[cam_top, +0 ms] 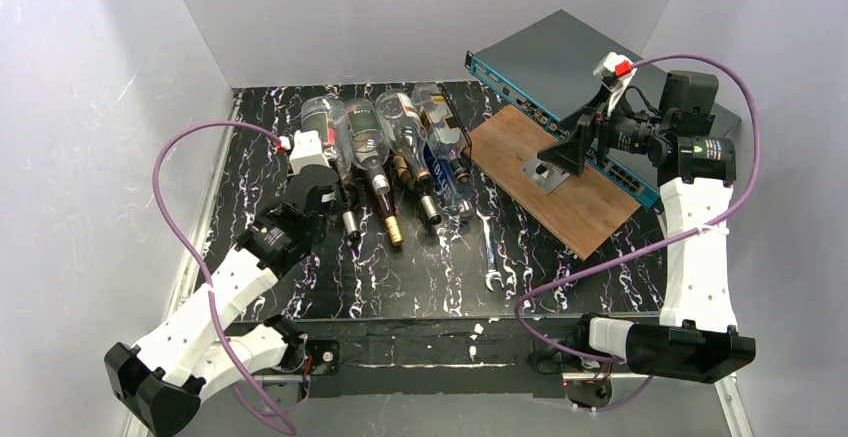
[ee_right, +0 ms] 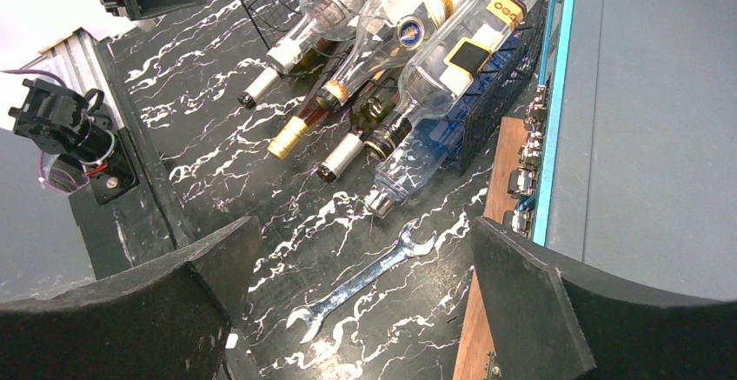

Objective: Take the wine bottle off the wine rack
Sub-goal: Pick up the wine bottle from the wine rack.

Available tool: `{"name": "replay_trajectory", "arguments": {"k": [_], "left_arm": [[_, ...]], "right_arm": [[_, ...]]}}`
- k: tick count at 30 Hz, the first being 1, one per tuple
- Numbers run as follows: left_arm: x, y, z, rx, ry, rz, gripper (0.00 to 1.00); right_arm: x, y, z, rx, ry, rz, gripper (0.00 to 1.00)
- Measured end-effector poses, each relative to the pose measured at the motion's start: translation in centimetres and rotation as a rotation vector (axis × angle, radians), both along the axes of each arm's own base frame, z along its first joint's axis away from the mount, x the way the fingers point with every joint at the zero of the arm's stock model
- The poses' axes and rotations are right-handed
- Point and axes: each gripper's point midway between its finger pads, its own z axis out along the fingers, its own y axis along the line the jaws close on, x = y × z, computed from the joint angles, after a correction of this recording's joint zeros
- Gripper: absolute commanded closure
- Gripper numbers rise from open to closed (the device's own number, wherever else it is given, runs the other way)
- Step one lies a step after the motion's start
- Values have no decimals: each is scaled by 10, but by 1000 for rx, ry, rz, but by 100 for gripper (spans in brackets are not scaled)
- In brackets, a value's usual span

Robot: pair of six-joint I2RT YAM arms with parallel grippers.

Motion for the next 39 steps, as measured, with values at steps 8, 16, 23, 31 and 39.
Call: {"name": "replay_trajectory", "arguments": {"k": [8,16,23,31,39], "left_arm": [[-5,-15,3,-31,6,-53,100],[-13,-39,9,-70,3,-132,100],[-21,-63,12,-109,3,-211,100],[-26,-96,10,-149,19,-288,100],[-44,-130,7,-173,51,-390,100]], "right_arm": [[0,0,-1,0,-6,0,0],[0,0,-1,2,-5,-1,0],[0,0,-8,7,13,-2,0],[-1,2,-18,18,34,10,0],[-5,8,-22,24,37,42,0]]}}
